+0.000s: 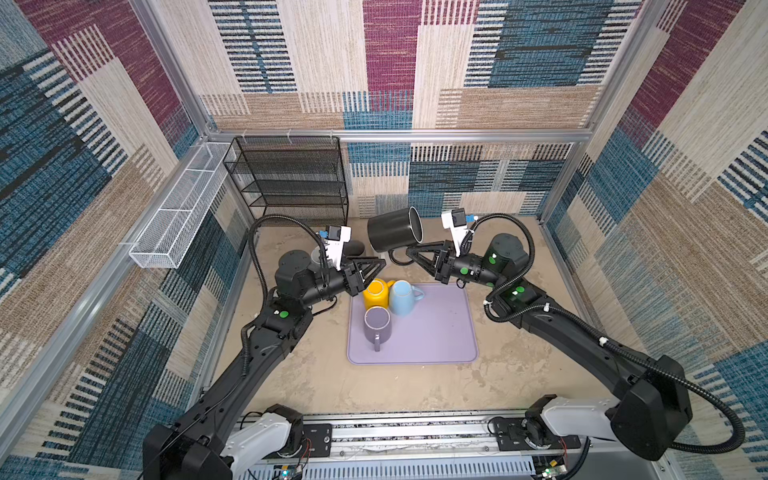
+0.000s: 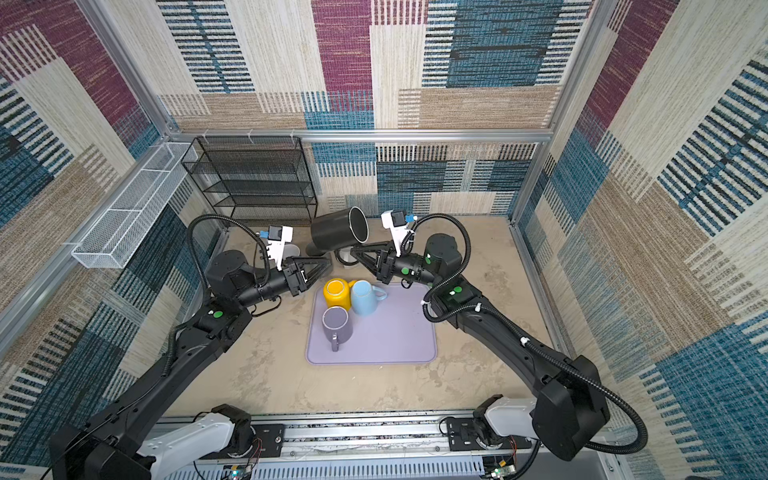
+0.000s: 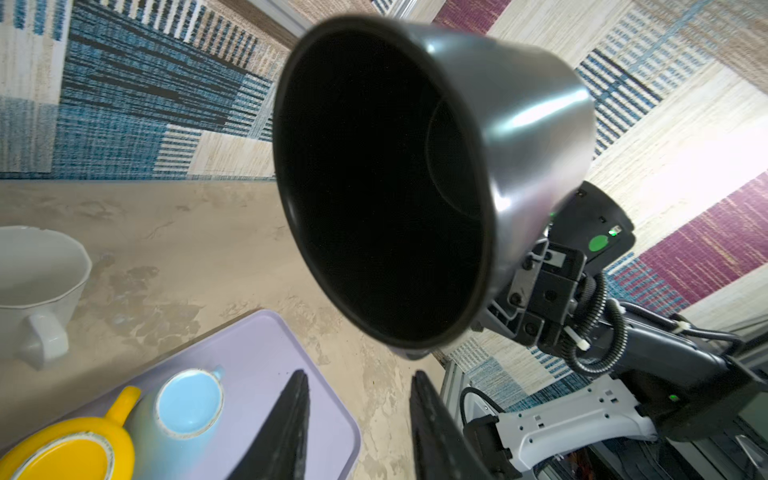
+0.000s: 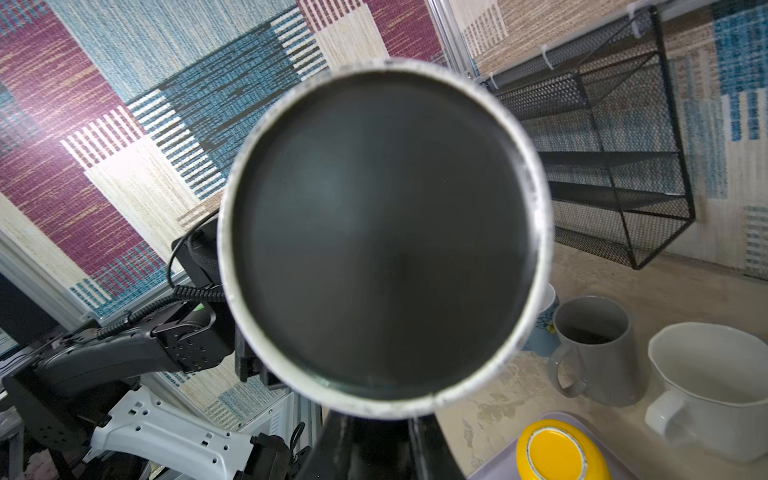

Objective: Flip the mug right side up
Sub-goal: 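Grasp the black mug rim with the left gripper while the right holds it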

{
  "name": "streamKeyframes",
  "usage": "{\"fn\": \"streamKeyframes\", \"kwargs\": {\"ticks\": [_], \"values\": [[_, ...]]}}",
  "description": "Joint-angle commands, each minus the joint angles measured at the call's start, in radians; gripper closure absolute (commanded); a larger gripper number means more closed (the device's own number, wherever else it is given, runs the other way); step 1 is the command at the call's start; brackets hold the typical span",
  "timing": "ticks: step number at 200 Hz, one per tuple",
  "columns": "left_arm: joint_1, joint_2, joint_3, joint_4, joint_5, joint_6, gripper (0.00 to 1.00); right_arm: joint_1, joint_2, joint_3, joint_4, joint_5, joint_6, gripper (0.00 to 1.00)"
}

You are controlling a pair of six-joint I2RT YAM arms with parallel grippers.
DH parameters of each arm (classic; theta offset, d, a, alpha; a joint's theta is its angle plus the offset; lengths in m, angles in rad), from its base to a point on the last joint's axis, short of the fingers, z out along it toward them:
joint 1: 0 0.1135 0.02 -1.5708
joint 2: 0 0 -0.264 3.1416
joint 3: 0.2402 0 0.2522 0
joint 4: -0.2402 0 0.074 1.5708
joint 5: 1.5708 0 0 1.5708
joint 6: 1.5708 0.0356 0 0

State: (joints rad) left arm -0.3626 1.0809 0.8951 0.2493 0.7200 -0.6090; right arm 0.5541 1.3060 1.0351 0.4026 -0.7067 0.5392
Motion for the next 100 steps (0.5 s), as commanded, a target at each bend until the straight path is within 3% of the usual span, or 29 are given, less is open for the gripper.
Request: {"fn": "streamKeyframes", "kwargs": {"ticks": [1, 100], "values": [[-0.001, 0.003, -0.007, 0.151, 0.08, -0.051, 0.63, 0.0, 0.01, 0.011, 0.19, -0.076, 0.049, 1.0], [-0.002, 0.038, -0.015, 0.419, 0.161, -0.179, 0.64, 0.003, 0.048, -0.014, 0.39, -0.158, 0.161, 1.0]]}}
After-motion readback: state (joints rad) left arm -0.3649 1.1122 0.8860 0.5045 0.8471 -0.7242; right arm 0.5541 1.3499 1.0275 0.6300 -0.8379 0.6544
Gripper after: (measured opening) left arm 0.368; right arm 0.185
